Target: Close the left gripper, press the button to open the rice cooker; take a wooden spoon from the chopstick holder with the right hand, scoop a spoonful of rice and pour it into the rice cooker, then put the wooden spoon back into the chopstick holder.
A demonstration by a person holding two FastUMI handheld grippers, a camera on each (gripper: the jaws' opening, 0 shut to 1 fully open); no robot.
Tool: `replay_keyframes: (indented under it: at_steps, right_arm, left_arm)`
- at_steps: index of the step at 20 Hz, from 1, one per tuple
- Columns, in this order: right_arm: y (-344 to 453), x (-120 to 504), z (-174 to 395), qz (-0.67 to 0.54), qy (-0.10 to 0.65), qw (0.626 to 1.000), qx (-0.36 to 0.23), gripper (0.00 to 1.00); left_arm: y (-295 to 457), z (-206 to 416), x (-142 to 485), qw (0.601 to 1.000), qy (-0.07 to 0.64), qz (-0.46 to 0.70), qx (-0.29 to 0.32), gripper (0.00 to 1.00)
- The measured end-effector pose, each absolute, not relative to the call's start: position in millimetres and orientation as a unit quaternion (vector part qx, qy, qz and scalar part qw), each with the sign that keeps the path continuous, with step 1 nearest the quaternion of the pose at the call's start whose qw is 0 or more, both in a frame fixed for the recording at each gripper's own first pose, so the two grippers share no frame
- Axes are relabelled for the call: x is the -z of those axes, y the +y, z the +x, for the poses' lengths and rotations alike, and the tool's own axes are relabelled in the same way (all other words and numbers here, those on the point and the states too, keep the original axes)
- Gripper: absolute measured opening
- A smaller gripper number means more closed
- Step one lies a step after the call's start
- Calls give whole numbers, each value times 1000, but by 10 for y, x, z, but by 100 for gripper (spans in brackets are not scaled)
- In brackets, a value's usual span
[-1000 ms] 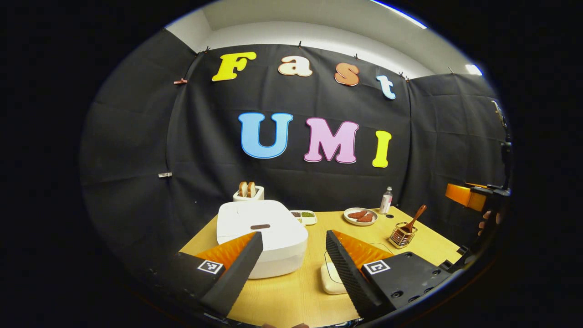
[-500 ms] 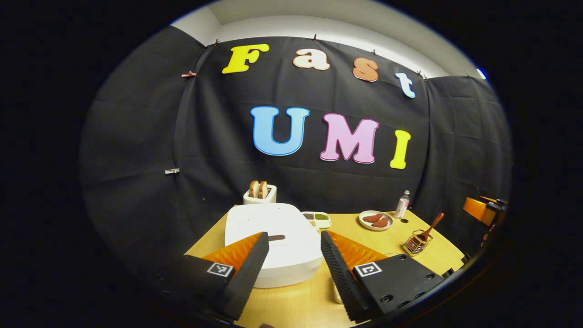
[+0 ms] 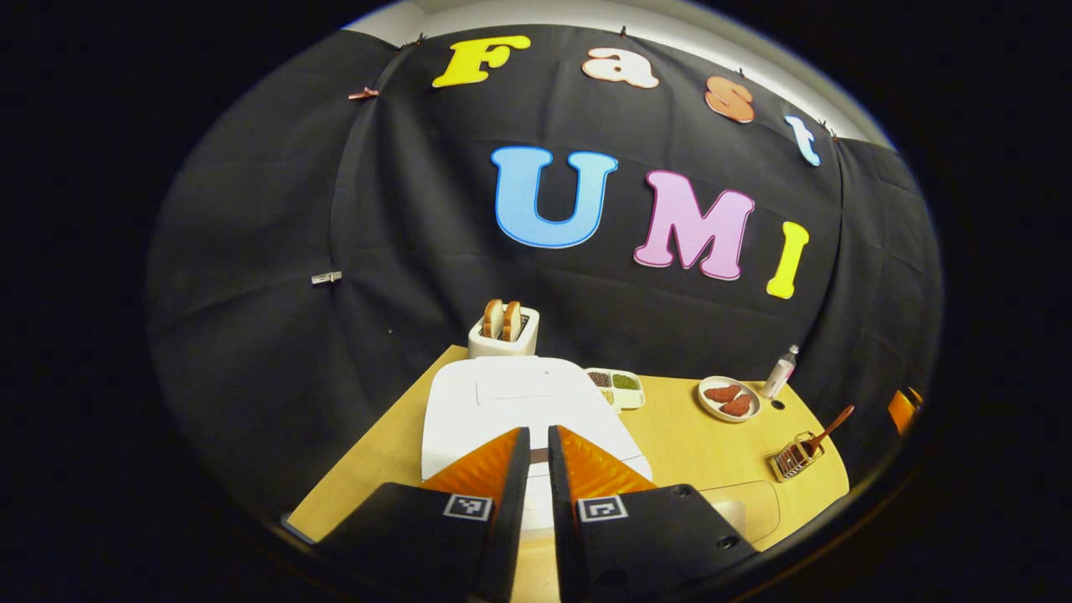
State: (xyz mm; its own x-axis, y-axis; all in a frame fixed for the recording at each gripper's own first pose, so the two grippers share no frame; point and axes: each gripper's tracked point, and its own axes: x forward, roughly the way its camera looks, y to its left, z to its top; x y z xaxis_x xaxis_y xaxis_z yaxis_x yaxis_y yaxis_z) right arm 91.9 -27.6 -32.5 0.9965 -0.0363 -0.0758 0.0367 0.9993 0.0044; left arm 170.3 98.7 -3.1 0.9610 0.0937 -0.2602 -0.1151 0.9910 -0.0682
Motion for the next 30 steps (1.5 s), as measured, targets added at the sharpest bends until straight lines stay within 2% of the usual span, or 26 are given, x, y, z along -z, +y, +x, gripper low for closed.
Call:
replay_keyframes:
  at_steps: [3,11,27,30]
  right_arm:
    - [-369,409,1023,3,49,999,16,98]
    - [-525,562,1239,7,70,998,3,98]
    - [-644,622,1256,3,80,997,2,98]
    - [-616,589,1209,-1,75,997,0,98]
  left_arm:
    - [985,1911,138,986,150,-46,-53,9]
    - [836,2301,546,977,194,-81,-22,6]
    - [896,2388,934,969,240,-30,-40,6]
    - [909,2396,885,972,229,-46,-38,6]
